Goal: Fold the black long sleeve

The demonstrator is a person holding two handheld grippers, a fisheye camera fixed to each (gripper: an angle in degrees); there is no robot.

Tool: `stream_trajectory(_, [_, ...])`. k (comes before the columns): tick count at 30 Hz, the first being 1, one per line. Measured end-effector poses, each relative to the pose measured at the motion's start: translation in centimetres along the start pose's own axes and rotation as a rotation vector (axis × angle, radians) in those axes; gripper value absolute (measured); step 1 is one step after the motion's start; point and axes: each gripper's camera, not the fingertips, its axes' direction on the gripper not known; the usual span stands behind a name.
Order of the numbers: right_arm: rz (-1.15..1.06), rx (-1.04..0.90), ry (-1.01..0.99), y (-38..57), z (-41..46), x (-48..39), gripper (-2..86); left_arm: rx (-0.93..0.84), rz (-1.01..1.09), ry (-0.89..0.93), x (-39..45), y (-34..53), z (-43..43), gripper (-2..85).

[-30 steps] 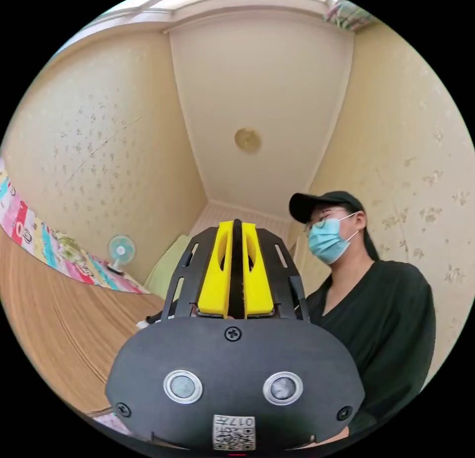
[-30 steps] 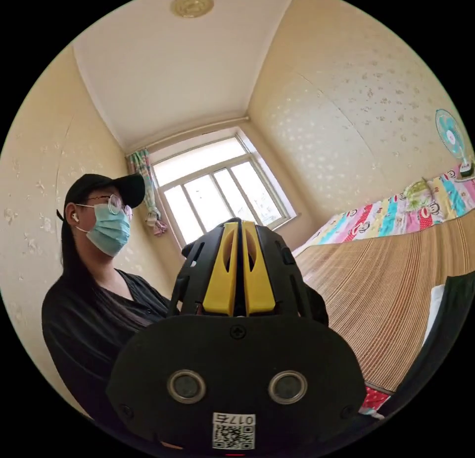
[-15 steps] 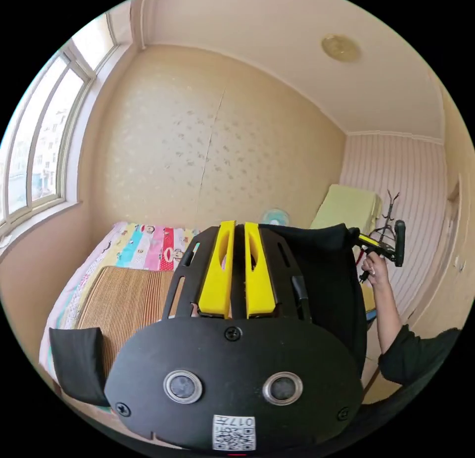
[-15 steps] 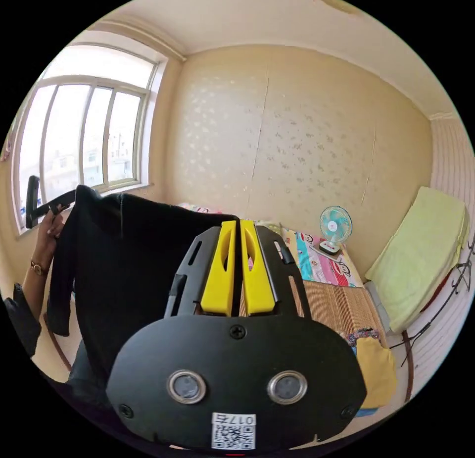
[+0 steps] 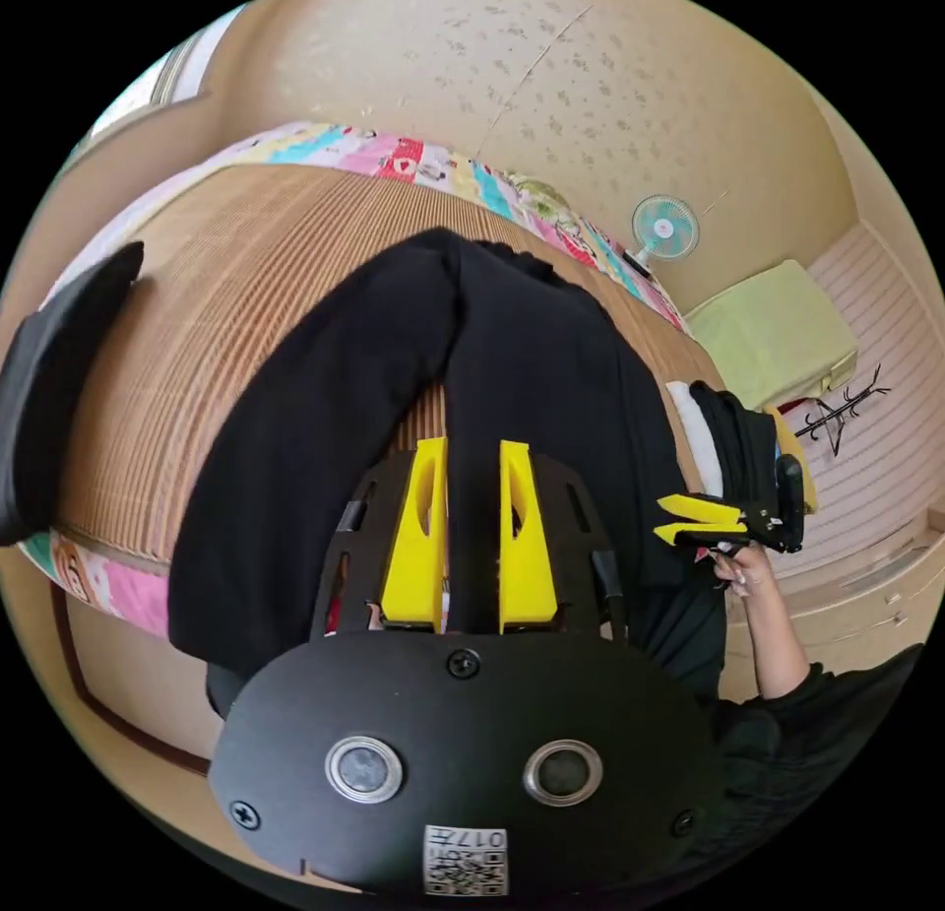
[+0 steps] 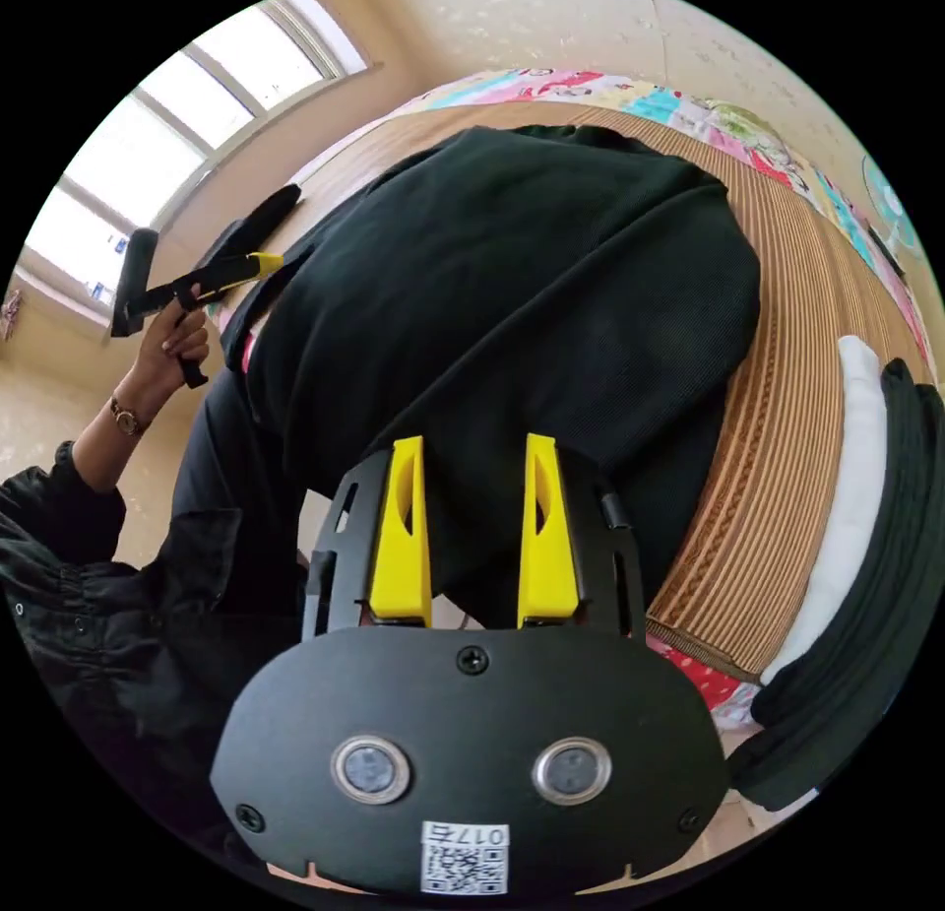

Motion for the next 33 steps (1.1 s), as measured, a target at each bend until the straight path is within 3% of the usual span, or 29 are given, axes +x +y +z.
stream_trajectory(3, [0.070, 0.038, -0.052, -1.2, -3.9, 3.2, 3.1, 0.001, -0.044, 0.010, -0.3, 2.0, 1.3, 8.4])
stream_trajectory(5, [0.159, 0.259, -0.165, -1.0, -9.8, 7.8, 2.3, 0.015, -0.080, 0.037, -0.9, 2.0, 0.4, 8.2])
stream_trajectory(7, [0.412, 0.582, -0.245, 1.9, -18.0, 16.2, 1.7, 0.079, -0.105, 0.047, -1.6, 1.9, -2.2, 8.1])
stream_trajectory(10, [0.846, 0.929, -0.103, 10.9, -24.9, 23.6, 1.0, 0.267, -0.141, -0.062, -2.7, 3.0, -7.1, 8.3])
stream_trajectory(12, [0.924, 1.047, 0.023, 15.0, -26.4, 23.7, 0.6, 0.365, -0.154, -0.179, -3.4, 3.8, -9.3, 8.5])
stream_trajectory(14, [0.906, 0.998, 0.138, 16.1, -26.1, 22.6, 0.5, 0.385, -0.185, -0.260, -5.0, 4.2, -9.5, 8.6])
stream_trajectory(15, [0.888, 0.910, 0.179, 15.7, -24.7, 21.7, 0.5, 0.301, -0.233, -0.277, -6.7, 3.9, -8.6, 8.7])
stream_trajectory(17, [0.801, 0.759, 0.170, 14.2, -21.7, 20.3, 0.5, 0.073, -0.300, -0.278, -9.4, 2.7, -6.0, 9.0])
stream_trajectory(19, [0.698, 0.591, 0.161, 11.5, -17.5, 18.5, 0.6, 0.010, -0.258, -0.225, -11.1, 1.7, -5.5, 7.1])
stream_trajectory(22, [0.620, 0.530, 0.097, 8.5, -14.7, 17.2, 0.9, -0.114, -0.235, -0.161, -13.9, -1.1, -8.4, 3.1])
stream_trajectory(23, [0.604, 0.521, 0.071, 7.9, -14.3, 17.0, 1.0, -0.065, -0.257, -0.171, -14.4, -1.2, -9.7, 2.9])
stream_trajectory(25, [0.520, 0.423, 0.031, 4.9, -12.5, 16.3, 1.8, 0.234, -0.371, -0.180, -16.5, -0.2, -16.0, 2.5])
stream_trajectory(28, [0.520, 0.337, 0.030, 2.7, -10.6, 16.2, 5.5, 0.536, -0.558, -0.200, -17.3, 3.4, -20.6, 3.4])
stream_trajectory(30, [0.521, 0.315, -0.044, 2.3, -9.6, 16.8, 8.3, 0.603, -0.560, -0.098, -16.8, 4.8, -20.4, 7.1])
stream_trajectory(33, [0.574, 0.236, -0.072, 2.1, -7.7, 18.4, 10.1, 0.447, -0.408, 0.141, -13.9, 3.5, -15.4, 10.1])
